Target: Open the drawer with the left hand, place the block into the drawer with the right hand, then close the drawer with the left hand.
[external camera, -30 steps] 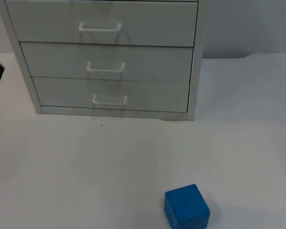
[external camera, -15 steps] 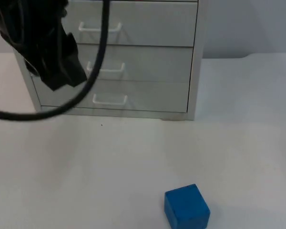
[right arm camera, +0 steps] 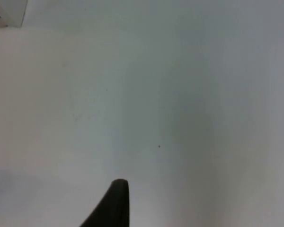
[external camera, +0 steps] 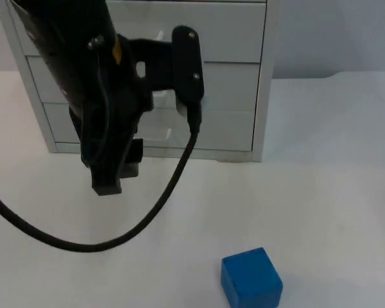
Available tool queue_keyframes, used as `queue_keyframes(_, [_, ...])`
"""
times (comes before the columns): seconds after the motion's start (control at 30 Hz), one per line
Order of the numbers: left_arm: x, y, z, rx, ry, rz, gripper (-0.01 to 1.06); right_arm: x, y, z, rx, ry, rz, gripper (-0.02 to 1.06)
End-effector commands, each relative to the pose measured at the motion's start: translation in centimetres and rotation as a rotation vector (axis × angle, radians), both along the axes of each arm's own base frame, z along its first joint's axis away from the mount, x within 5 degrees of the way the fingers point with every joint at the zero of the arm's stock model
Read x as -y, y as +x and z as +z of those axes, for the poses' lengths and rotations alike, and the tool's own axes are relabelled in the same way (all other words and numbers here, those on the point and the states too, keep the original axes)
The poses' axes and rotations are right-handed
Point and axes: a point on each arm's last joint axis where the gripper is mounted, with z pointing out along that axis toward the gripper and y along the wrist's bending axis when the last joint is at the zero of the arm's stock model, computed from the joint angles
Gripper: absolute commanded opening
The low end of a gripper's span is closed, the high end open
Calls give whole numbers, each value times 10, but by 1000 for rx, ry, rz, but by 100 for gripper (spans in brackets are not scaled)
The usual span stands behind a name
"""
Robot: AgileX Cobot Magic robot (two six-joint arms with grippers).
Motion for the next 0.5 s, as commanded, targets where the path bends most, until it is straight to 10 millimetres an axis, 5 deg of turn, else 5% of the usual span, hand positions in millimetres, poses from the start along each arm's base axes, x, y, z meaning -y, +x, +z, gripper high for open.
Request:
queue_keyframes(0.0, [4,6,-7,34,17,-15,54,2,1,2,19,-10,-7,105])
queue_keyframes(0.47, [10,12,-31,138,33,-266,49,2,1,3,26,-16,-6,105])
